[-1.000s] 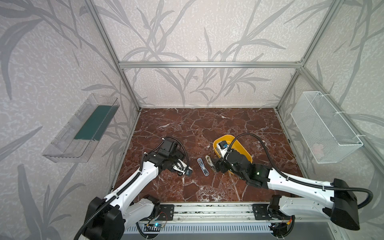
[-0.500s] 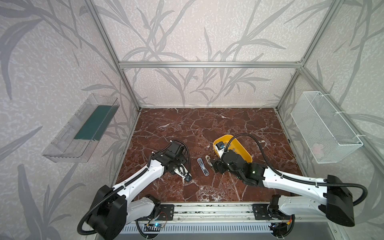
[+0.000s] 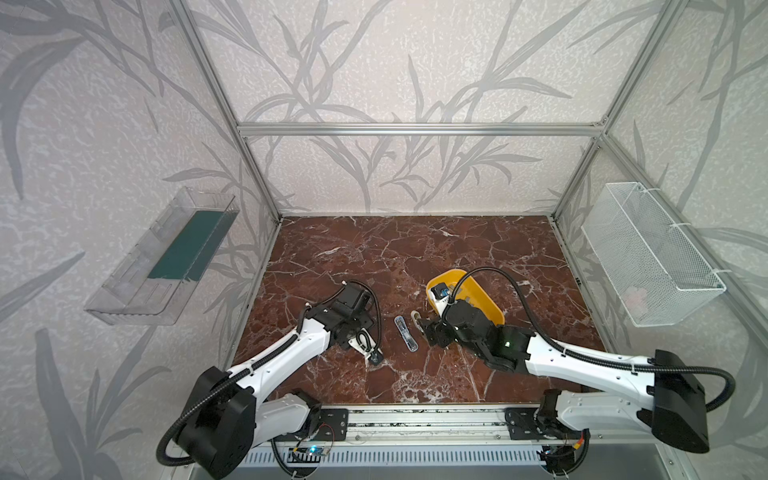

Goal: Load the staples into the stapler
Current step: 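Move the left gripper over the black stapler while the right draws back toward the tray, then lower the left gripper and close it on the black stapler's end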

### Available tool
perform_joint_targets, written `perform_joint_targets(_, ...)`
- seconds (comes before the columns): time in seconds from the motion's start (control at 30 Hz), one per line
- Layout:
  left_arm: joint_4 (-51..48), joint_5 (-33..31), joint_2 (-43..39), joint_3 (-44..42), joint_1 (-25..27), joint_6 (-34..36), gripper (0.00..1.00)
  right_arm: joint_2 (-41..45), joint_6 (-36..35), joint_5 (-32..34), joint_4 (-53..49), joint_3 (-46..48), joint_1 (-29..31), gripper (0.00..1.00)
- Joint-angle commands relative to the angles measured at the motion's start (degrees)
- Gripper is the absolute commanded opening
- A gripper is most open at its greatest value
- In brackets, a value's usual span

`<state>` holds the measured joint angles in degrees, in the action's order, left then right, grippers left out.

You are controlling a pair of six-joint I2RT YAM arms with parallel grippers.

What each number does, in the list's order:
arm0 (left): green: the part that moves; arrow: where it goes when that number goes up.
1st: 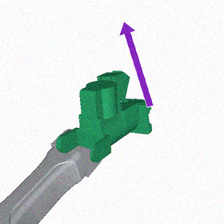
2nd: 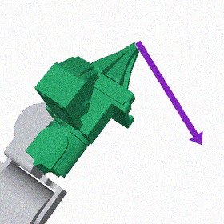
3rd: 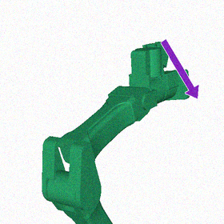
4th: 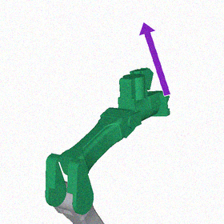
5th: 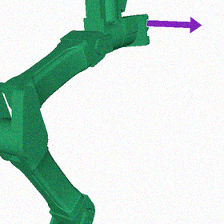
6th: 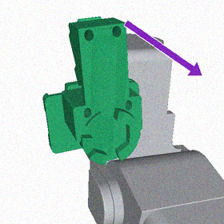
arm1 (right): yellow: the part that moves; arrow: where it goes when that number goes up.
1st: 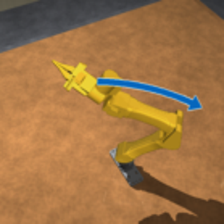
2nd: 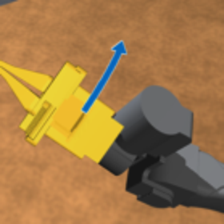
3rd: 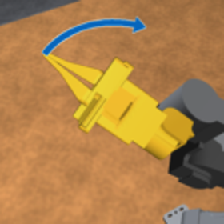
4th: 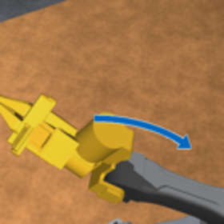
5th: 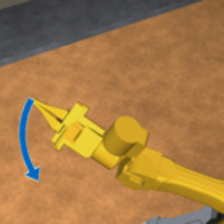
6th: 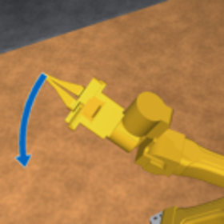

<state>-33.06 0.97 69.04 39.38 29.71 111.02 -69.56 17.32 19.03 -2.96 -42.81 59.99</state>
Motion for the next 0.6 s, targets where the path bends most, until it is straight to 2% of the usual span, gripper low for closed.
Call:
perform_joint_targets(0.0,0.47,1.72,1.79,0.42,1.22,3.15,0.67,-0.49,0.43,0.20,-0.60,-1.93,-0.08,0.84)
perform_joint_targets(0.2,1.11,-0.10,5.98,1.42,2.83,3.38,0.63,-0.84,0.43,-0.02,-0.64,-2.11,-0.05,0.84)
perform_joint_targets(0.57,1.07,2.25,10.63,6.20,6.66,-3.61,0.53,-1.62,0.56,0.13,-0.64,-2.28,-0.04,0.84)
